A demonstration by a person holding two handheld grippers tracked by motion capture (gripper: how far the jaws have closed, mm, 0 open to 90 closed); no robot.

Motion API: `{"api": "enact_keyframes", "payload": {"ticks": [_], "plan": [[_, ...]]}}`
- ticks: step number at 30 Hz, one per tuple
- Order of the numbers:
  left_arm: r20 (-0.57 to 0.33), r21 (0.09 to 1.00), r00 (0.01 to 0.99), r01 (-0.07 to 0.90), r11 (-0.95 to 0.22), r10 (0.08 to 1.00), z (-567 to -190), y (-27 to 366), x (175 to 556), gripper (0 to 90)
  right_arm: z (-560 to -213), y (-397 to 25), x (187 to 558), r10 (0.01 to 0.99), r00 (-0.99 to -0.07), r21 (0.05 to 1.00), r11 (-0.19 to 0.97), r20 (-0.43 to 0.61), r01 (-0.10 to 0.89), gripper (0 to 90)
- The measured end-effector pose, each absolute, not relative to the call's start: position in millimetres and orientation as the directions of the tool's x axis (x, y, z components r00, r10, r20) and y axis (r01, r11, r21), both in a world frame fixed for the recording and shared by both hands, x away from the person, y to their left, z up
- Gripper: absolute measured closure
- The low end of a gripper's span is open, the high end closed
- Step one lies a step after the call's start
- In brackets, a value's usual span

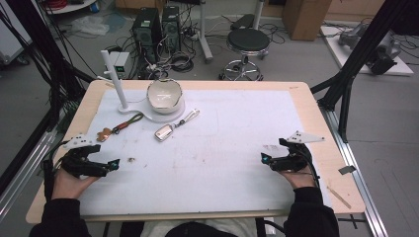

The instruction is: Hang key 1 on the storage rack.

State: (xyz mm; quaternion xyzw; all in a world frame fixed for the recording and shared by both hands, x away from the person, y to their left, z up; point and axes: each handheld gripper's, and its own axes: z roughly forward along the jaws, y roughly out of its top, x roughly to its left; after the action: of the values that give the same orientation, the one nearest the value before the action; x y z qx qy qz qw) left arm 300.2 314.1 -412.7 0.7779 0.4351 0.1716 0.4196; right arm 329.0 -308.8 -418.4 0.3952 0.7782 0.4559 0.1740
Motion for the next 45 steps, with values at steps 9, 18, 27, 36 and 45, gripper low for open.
{"api": "enact_keyframes", "payload": {"ticks": [9, 18, 27, 36, 45], "plan": [[-0.091, 0.803, 0.569, 0.528, -0.277, 0.817, -403.9, 311.9, 313.9, 1.7, -417.7, -308.5, 328.8, 0.778, -0.622, 0.848, 0.266, 0.093, 0.459, 0.5], [-0.123, 0.759, 0.604, 0.568, -0.318, 0.787, -398.5, 307.1, 335.5, 1.7, -417.8, -308.5, 328.9, 0.778, -0.622, 0.848, 0.267, 0.092, 0.459, 0.5], [-0.123, 0.733, 0.606, 0.589, -0.340, 0.786, -391.2, 306.6, 354.3, 1.7, -417.1, -309.5, 328.2, 0.778, -0.621, 0.850, 0.261, 0.095, 0.457, 0.5], [-0.109, 0.698, 0.606, 0.611, -0.374, 0.788, -388.6, 302.3, 374.6, 1.7, -416.7, -310.7, 328.8, 0.782, -0.617, 0.856, 0.255, 0.092, 0.451, 0.5], [-0.085, 0.685, 0.603, 0.614, -0.393, 0.793, -384.9, 304.5, 392.2, 1.7, -417.3, -309.7, 329.6, 0.780, -0.619, 0.855, 0.260, 0.088, 0.449, 0.5]]}}
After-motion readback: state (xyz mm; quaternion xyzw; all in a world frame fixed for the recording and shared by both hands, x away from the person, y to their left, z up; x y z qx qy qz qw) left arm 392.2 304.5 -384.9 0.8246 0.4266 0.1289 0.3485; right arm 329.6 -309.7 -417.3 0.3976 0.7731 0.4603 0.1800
